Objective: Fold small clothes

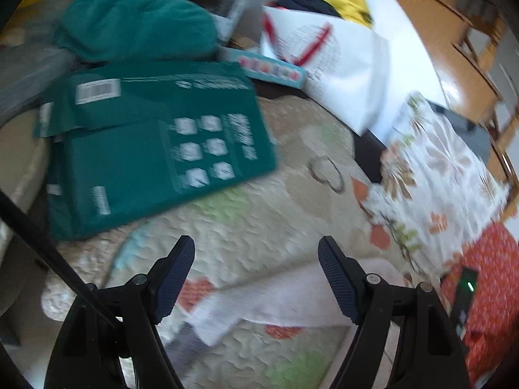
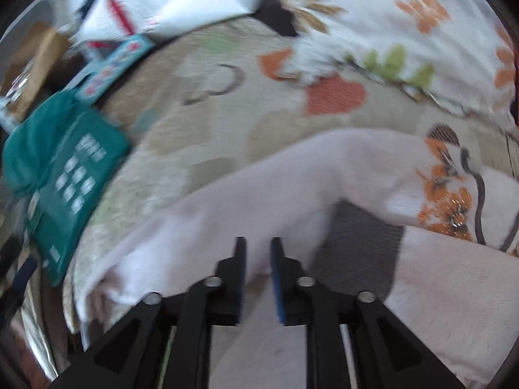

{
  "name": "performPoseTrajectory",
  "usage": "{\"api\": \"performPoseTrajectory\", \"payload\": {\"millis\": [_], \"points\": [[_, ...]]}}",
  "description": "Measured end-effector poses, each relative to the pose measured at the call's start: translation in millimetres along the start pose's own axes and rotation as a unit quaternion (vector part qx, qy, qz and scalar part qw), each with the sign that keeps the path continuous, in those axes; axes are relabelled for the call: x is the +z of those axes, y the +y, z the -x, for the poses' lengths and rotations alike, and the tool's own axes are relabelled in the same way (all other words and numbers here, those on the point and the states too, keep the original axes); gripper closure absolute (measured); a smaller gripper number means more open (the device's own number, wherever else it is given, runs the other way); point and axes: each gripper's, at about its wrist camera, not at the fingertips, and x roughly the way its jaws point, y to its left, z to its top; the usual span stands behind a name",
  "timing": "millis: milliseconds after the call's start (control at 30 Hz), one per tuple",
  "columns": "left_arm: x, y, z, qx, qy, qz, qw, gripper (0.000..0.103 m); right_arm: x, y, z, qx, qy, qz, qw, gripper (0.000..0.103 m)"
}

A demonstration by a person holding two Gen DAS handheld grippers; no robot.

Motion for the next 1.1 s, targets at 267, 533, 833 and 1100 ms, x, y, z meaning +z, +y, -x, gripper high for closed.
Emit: {"api": "performPoseTrajectory", "payload": {"millis": [267,533,833,1100], "points": [[19.8,79.2,30.7,0.069,-0.069,0.105,0.9897,0.025,-50.0,80.3,3.3,0.139,0.042,0.062,0.987,0.066],[24.1,98.6,43.6,0.069,-0.093,0.14,0.9834,0.025,-94.4,137.9,-25.6,0.229,0.079,0.059,0.969,0.048],[23.0,90.6,41.0,0.067,-0.089,0.131,0.9852,0.025,-105.7,164.3,-50.2,0.193,0.112,0.094,0.97,0.095],[12.7,53.9,20.1,0.041,-0.041,0.077,0.9953,0.025,-69.0,78.2,77.2,0.131,0.021,0.113,0.985,0.095]]}}
